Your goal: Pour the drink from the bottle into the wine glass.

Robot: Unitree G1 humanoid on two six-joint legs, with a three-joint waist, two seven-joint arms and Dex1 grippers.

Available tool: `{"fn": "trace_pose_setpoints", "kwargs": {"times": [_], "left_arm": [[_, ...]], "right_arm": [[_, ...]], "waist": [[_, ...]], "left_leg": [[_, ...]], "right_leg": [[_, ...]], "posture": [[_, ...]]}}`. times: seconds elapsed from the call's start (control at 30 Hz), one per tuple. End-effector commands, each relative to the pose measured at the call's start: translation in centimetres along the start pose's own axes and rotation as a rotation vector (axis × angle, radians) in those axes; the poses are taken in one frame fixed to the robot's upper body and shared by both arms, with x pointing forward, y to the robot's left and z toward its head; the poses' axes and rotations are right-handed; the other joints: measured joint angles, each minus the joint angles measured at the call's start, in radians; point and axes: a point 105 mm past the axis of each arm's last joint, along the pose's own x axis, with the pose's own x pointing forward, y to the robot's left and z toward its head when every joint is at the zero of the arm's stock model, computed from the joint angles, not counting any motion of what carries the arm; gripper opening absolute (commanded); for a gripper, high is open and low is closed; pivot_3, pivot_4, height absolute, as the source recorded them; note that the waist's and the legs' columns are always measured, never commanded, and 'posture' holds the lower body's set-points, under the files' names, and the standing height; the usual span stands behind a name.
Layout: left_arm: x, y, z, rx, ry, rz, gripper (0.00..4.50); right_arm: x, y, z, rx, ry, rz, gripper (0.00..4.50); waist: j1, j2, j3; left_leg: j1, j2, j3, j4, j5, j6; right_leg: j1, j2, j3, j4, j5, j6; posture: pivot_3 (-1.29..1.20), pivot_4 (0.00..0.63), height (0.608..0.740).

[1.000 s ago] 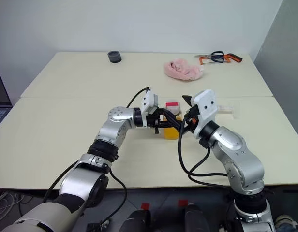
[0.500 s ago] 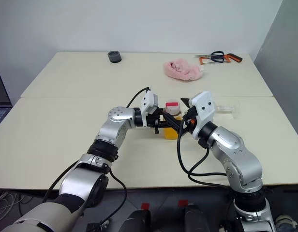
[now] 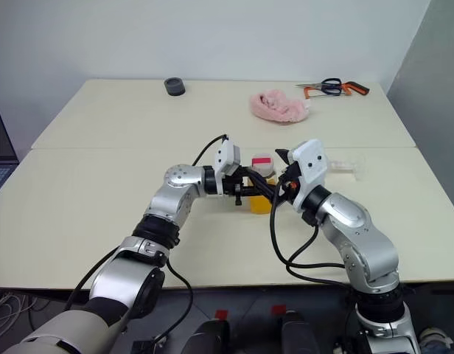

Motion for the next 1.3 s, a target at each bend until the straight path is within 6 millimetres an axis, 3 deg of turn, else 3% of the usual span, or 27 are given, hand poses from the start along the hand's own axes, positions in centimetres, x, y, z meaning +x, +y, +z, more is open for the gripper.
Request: {"fn": "trace_pose_setpoints", "kwargs": {"times": [0.03,0.4,0.93,1.0,1.17,1.3], "left_arm": [[-0.1,0.2,1.9,0.062,-0.047,0.000,1.69],[0.0,0.3,2.0,0.063,-0.051,0.000,1.69],[0.0,0.3,2.1,0.063,-0.050,-0.001,1.69],[0.0,0.3,2.1,0.063,-0.050,-0.002,1.69],[0.0,0.3,2.1,0.062,-0.049,-0.002,1.69],[0.0,0.3,2.1,0.062,-0.049,-0.001,1.69]], "right_arm": [[0.1,0.5,1.5,-0.035,-0.056,0.026,3.99],[0.1,0.7,1.7,0.140,-0.117,0.013,3.99],[0.4,0.3,0.9,-0.012,-0.081,-0.034,3.99],[0.4,0.3,0.9,-0.017,-0.081,-0.035,3.57],[0.4,0.5,0.5,-0.041,-0.072,-0.028,1.88],[0.3,0.6,0.6,-0.047,-0.080,-0.028,1.84]], "waist": [[0.000,0.000,0.000],[0.001,0.000,0.000],[0.000,0.000,0.000],[0.000,0.000,0.000],[0.000,0.000,0.000],[0.000,0.000,0.000]], "left_leg": [[0.000,0.000,0.000,0.000,0.000,0.000],[0.000,0.000,0.000,0.000,0.000,0.000],[0.000,0.000,0.000,0.000,0.000,0.000],[0.000,0.000,0.000,0.000,0.000,0.000],[0.000,0.000,0.000,0.000,0.000,0.000],[0.000,0.000,0.000,0.000,0.000,0.000]], "right_leg": [[0.000,0.000,0.000,0.000,0.000,0.000],[0.000,0.000,0.000,0.000,0.000,0.000],[0.000,0.000,0.000,0.000,0.000,0.000],[0.000,0.000,0.000,0.000,0.000,0.000],[0.000,0.000,0.000,0.000,0.000,0.000],[0.000,0.000,0.000,0.000,0.000,0.000]], "posture": [[0.00,0.150,0.740],[0.00,0.150,0.740],[0.00,0.150,0.740],[0.00,0.150,0.740],[0.00,0.150,0.740],[0.00,0.150,0.740]]}}
